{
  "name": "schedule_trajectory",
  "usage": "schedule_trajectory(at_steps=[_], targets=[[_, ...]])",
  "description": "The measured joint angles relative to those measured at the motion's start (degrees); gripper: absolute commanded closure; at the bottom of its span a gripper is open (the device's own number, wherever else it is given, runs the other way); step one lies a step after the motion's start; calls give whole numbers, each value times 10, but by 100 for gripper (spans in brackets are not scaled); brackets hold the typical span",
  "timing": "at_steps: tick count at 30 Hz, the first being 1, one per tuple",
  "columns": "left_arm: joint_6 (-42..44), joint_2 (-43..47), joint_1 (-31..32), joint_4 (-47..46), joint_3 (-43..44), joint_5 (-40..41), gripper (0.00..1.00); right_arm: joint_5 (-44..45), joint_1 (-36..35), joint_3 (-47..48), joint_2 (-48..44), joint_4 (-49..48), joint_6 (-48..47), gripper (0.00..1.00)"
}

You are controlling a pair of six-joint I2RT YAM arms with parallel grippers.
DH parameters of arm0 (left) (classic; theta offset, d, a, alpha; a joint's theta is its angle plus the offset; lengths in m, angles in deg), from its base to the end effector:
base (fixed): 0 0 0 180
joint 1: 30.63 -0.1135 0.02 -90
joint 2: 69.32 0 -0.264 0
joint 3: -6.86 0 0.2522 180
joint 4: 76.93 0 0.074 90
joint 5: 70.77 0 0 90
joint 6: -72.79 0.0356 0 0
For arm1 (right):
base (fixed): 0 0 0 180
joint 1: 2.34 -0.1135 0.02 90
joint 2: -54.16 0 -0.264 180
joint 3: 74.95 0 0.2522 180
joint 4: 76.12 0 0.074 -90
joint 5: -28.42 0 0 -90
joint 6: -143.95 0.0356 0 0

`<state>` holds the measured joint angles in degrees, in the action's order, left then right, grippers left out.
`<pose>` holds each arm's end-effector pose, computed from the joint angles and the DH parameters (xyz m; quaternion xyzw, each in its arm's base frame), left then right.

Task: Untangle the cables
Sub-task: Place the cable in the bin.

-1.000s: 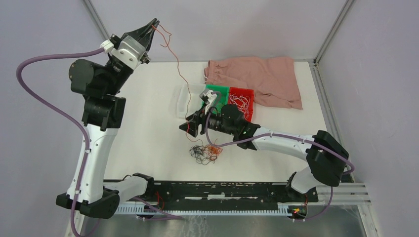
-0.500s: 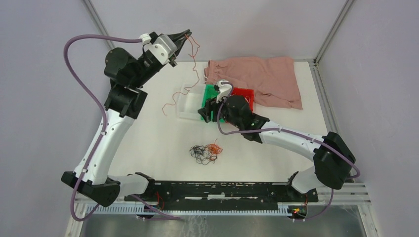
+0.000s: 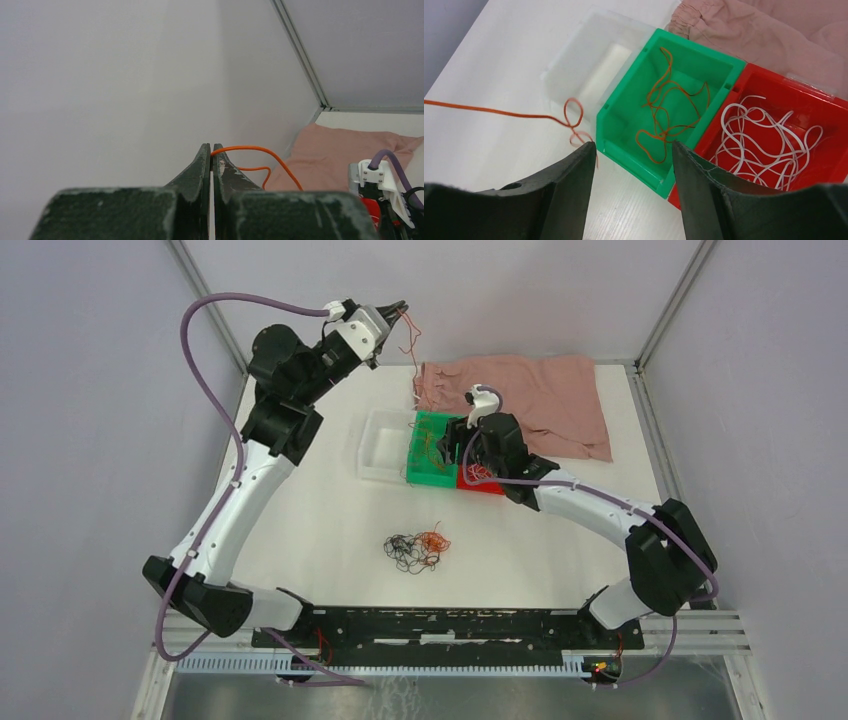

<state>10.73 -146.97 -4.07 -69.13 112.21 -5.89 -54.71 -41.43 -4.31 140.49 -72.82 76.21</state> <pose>0.2497 -0.1417 0.5248 0.4149 0.4168 -0.1153 0.8005 0.2738 0.2169 0.2732 -0.0845 0.8089 0.2538 0.5235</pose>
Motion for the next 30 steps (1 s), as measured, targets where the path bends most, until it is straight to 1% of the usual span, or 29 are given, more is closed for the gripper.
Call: schedule_trajectory(at_steps=[9,14,21,30], targets=[[17,-52,10,-20,28,12,97,-29,22,-2,4,3,12,37],[32,-63,17,-32,50,17,97,-43,25,-3,4,2,20,38],[48,-71,22,-49,58,23,97,-49,29,-16,4,2,24,38],[78,-108,24,-54,66,26,97,-34,41,-55,-14,-4,32,38]])
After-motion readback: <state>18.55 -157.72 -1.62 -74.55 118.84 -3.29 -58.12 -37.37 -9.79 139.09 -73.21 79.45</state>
